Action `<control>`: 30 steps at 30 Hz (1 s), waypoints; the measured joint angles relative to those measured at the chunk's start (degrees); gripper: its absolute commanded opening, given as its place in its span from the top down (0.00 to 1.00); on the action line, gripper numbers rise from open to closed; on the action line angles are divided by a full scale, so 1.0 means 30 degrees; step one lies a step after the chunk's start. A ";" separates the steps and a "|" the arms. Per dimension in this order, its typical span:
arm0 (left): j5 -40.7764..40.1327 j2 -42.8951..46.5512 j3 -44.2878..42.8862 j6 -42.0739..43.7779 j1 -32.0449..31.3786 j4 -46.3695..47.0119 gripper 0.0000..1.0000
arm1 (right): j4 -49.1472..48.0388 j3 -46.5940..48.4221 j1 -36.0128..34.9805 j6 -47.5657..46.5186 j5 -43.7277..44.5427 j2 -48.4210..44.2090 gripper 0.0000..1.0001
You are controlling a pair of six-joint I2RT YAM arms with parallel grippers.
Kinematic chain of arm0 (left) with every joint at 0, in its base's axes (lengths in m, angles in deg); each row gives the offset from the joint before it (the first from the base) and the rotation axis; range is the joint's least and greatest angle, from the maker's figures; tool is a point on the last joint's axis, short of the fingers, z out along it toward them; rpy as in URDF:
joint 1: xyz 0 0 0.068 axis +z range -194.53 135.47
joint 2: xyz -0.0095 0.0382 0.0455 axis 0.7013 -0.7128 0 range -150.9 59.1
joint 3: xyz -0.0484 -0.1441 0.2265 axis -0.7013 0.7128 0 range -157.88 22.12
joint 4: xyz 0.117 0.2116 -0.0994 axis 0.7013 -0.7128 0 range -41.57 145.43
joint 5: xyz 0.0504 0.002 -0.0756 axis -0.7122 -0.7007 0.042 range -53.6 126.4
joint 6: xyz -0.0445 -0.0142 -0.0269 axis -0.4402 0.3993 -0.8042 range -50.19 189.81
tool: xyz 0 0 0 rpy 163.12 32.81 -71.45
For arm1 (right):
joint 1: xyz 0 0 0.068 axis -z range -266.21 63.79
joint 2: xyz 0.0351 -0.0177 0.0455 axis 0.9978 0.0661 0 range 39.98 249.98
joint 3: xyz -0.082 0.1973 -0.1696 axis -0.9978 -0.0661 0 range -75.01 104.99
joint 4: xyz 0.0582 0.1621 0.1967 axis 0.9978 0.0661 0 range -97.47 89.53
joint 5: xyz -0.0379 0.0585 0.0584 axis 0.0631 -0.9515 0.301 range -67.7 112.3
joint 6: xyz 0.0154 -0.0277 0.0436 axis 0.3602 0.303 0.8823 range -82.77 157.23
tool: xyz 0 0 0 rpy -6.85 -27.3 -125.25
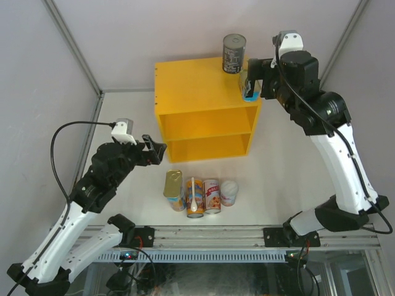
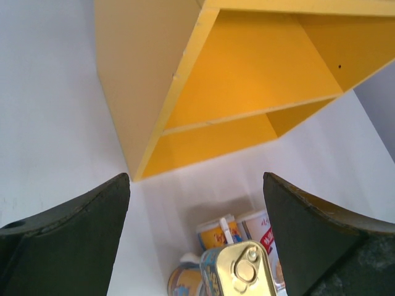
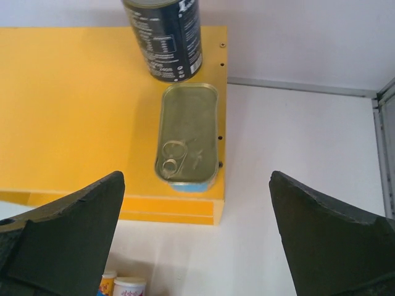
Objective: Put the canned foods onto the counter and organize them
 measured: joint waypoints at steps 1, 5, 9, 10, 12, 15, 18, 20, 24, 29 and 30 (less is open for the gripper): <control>0.0138 0.0146 -0.0029 0.0000 0.0000 -0.0342 0.08 | -0.0029 -0.0146 -0.0291 -0.0160 0.0270 -0.0277 0.00; 0.0721 0.0699 -0.0044 0.0000 0.0000 -0.1617 0.08 | -0.1195 -0.2266 -0.2623 -0.1377 0.1909 -0.2055 0.00; 0.1756 0.1355 -0.0044 0.0007 0.0000 -0.2645 0.08 | -0.4357 -0.7089 -0.4597 -0.2463 0.3184 -0.4867 0.00; 0.2106 0.1530 -0.0044 0.0015 0.0000 -0.2885 0.08 | -0.5005 -0.8109 -0.4845 -0.2543 0.3359 -0.5523 0.00; 0.2725 0.1996 -0.0044 0.0036 -0.0022 -0.3337 0.08 | -0.5850 -0.9420 -0.4983 -0.2557 0.3497 -0.6535 0.02; 0.3213 0.2645 -0.0044 0.0109 -0.0138 -0.3920 0.08 | -0.6594 -0.9661 -0.5151 -0.2528 0.3759 -0.7169 0.08; 0.3665 0.3213 -0.0044 0.0117 -0.0342 -0.4481 0.08 | -0.7169 -0.9697 -0.5865 -0.2368 0.4350 -0.7482 0.12; 0.4000 0.3526 -0.0044 0.0117 -0.0532 -0.4809 0.09 | -0.7504 -1.0003 -0.6834 -0.2288 0.4903 -0.7621 0.14; 0.4393 0.3650 -0.0044 0.0117 -0.1246 -0.5413 0.09 | -0.7847 -1.1366 -0.9267 -0.2193 0.6645 -0.7723 0.16; 0.4226 0.3439 -0.0044 0.0044 -0.2266 -0.6025 0.09 | -0.7788 -1.3814 -1.2553 -0.1392 0.9683 -0.7628 0.17; 0.4116 0.3388 -0.0044 -0.0022 -0.2368 -0.6069 0.09 | -0.7715 -1.4032 -1.3500 -0.1253 0.9945 -0.7592 0.17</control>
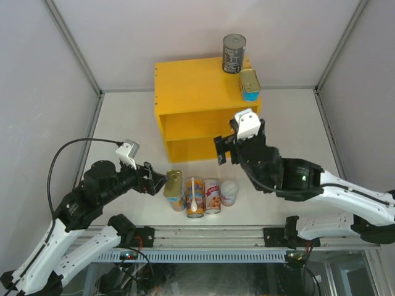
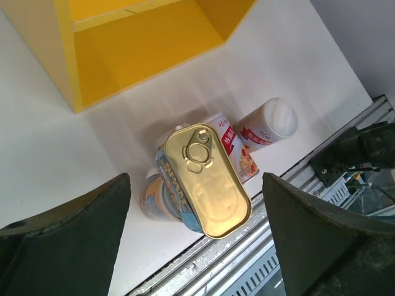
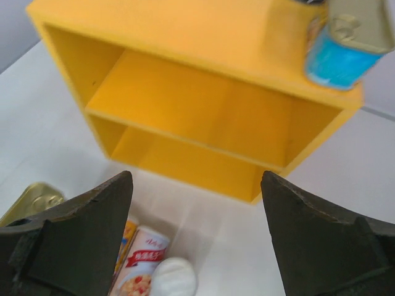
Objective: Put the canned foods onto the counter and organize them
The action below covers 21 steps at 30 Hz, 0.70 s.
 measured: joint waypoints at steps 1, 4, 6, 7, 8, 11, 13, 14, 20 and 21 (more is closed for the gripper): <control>-0.0175 -0.0073 0.0000 -0.0058 -0.0102 -0.0073 0.10 | 0.0066 -0.0299 -0.0765 0.0415 0.0619 0.0117 0.17; -0.0925 -0.0146 0.0000 -0.0452 -0.0204 -0.0284 0.11 | 0.0444 -0.0809 -0.2994 0.2047 0.2200 0.0765 0.17; -0.1552 -0.0095 0.0007 -0.0787 -0.0211 -0.0357 0.12 | 0.0670 -0.0889 -0.4182 0.3242 0.3111 0.1435 0.18; -0.1902 -0.0036 0.0007 -0.1005 -0.0211 -0.0415 0.12 | 0.0729 -0.0889 -0.4714 0.3898 0.3526 0.1902 0.18; -0.2324 0.0073 0.0000 -0.1253 -0.0219 -0.0459 0.12 | 0.0736 -0.0889 -0.5187 0.4546 0.3876 0.2397 0.18; -0.3643 0.0525 0.0007 -0.1931 -0.0226 -0.0699 0.12 | 0.0787 -0.0780 -0.6200 0.6302 0.4583 0.4153 0.18; -0.4663 0.0714 0.0000 -0.2390 -0.0233 -0.0962 0.12 | 0.1151 -0.0291 -0.6630 0.7504 0.4823 0.5574 0.17; -0.5224 0.0729 0.0000 -0.2594 -0.0240 -0.1129 0.12 | 0.1552 0.0291 -0.6805 0.8218 0.4918 0.6448 0.16; -0.7985 0.0423 -0.0612 -0.3563 -0.0240 -0.2484 0.11 | 0.4736 0.5559 -0.7606 1.2488 0.5042 1.1395 0.15; -0.8327 0.0401 -0.0809 -0.3687 -0.0240 -0.2594 0.11 | 0.5202 0.6309 -0.7737 1.3005 0.5056 1.1912 0.14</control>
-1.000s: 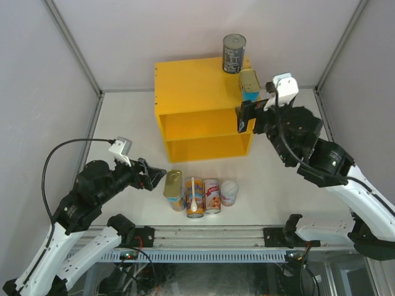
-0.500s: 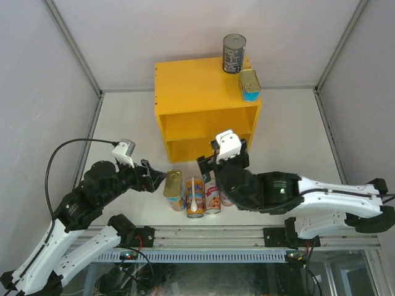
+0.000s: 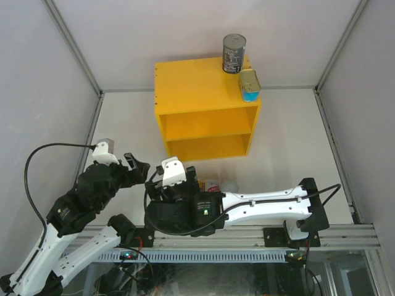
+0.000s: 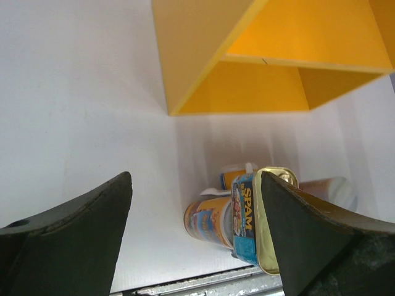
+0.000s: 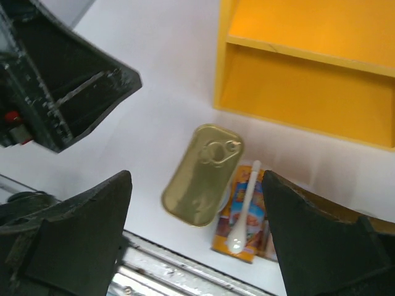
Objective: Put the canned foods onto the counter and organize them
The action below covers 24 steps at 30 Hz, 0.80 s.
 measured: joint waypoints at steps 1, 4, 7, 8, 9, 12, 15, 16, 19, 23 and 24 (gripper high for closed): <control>-0.0306 0.0007 -0.0168 -0.0109 0.0000 -0.0102 0.11 | 0.0415 0.0605 -0.0124 0.0437 0.0007 0.0386 0.14; -0.1166 0.0211 -0.0532 -0.0474 0.0000 -0.0262 0.11 | 0.1887 0.2448 -0.0430 0.1938 0.0036 0.1406 0.14; -0.1749 0.0539 -0.0554 -0.0699 0.0000 -0.0525 0.11 | 0.3366 0.3993 -0.0488 0.3687 -0.0153 0.2142 0.13; -0.1872 0.0627 -0.0554 -0.0787 0.0000 -0.0656 0.11 | 0.3934 0.4546 -0.0488 0.4277 -0.0270 0.2412 0.13; -0.1982 0.0699 -0.0554 -0.0903 0.0000 -0.0787 0.11 | 0.4269 0.4932 -0.0488 0.4699 -0.0350 0.2616 0.12; -0.2215 0.0816 -0.0554 -0.1224 0.0000 -0.1005 0.11 | 0.5260 0.5887 -0.0437 0.5952 -0.0758 0.3286 0.12; -0.2353 0.0852 -0.0554 -0.1362 0.0000 -0.1173 0.11 | 0.6025 0.6069 -0.0219 0.7038 -0.1370 0.3614 0.13; -0.2368 0.0860 -0.0554 -0.1384 0.0000 -0.1202 0.11 | 0.6244 0.6069 -0.0109 0.7308 -0.1617 0.3679 0.13; -0.2412 0.0874 -0.0554 -0.1501 0.0000 -0.1253 0.11 | 0.6688 0.6069 0.0102 0.7949 -0.2193 0.3774 0.13; -0.2470 0.0874 -0.0554 -0.1552 0.0000 -0.1311 0.11 | 0.7133 0.6091 0.0554 0.8386 -0.2674 0.3978 0.13; -0.2477 0.0874 -0.0554 -0.1552 0.0000 -0.1341 0.11 | 0.7278 0.6098 0.0678 0.8517 -0.2790 0.4080 0.13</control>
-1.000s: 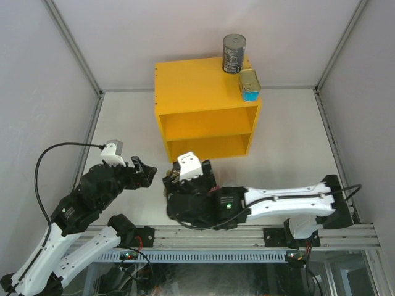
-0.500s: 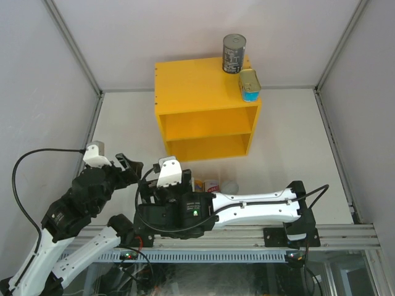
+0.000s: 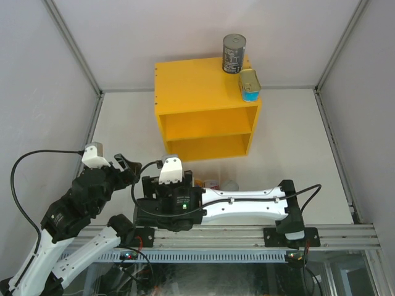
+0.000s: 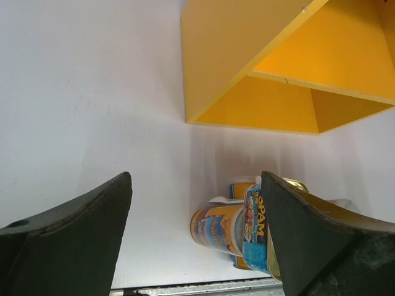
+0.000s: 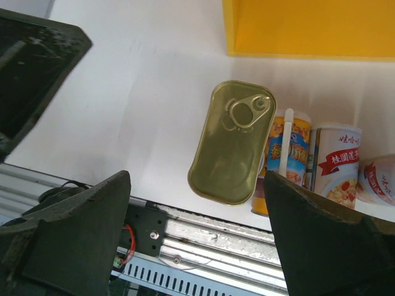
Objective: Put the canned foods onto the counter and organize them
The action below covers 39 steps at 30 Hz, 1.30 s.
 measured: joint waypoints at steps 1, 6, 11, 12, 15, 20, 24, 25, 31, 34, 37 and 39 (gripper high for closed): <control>0.0000 0.0000 0.0000 -0.0007 0.0000 -0.0015 0.11 | 0.0168 0.0007 0.0109 0.0153 -0.0109 0.0109 0.13; 0.0000 0.0000 0.0000 -0.0124 0.0000 -0.0007 0.11 | 0.0896 0.0022 0.0634 0.0707 -0.0831 0.0510 0.12; -0.0015 0.0000 0.0000 -0.0131 0.0000 0.0000 0.11 | 0.1064 -0.0007 0.1086 0.1042 -0.1304 0.0539 0.12; -0.0015 0.0000 0.0000 -0.0131 0.0000 0.0000 0.11 | 0.1071 -0.0066 0.1158 0.1086 -0.1399 0.0539 0.12; -0.0058 0.0000 0.0000 -0.0131 0.0000 0.0000 0.11 | 0.1100 -0.0204 0.1297 0.1158 -0.1603 0.0554 0.12; -0.0233 0.0109 0.0000 -0.0131 0.0000 0.0007 0.11 | 0.1107 -0.0568 0.1435 0.1362 -0.1749 0.0576 0.12; -0.0313 0.0204 0.0000 -0.0138 0.0000 0.0007 0.11 | 0.1115 -0.1064 0.1610 0.1443 -0.1982 0.0605 0.13; -0.0321 0.0204 0.0000 -0.0138 0.0000 0.0007 0.11 | 0.1107 -0.1115 0.1639 0.1450 -0.2004 0.0634 0.13; -0.0350 0.0291 0.0000 -0.0146 0.0000 0.0007 0.11 | 0.0954 -0.1443 0.1749 0.1348 -0.2113 0.0867 0.15; -0.0357 0.0386 0.0000 -0.0146 0.0000 0.0007 0.11 | 0.0772 -0.1523 0.1749 0.1122 -0.2200 0.1035 0.16; -0.0357 0.0503 0.0000 -0.0160 0.0000 0.0007 0.11 | 0.0634 -0.1530 0.1749 0.0925 -0.2273 0.1224 0.17; -0.0364 0.0539 0.0000 -0.0175 0.0000 0.0000 0.11 | 0.0503 -0.1574 0.1756 0.0816 -0.2339 0.1333 0.18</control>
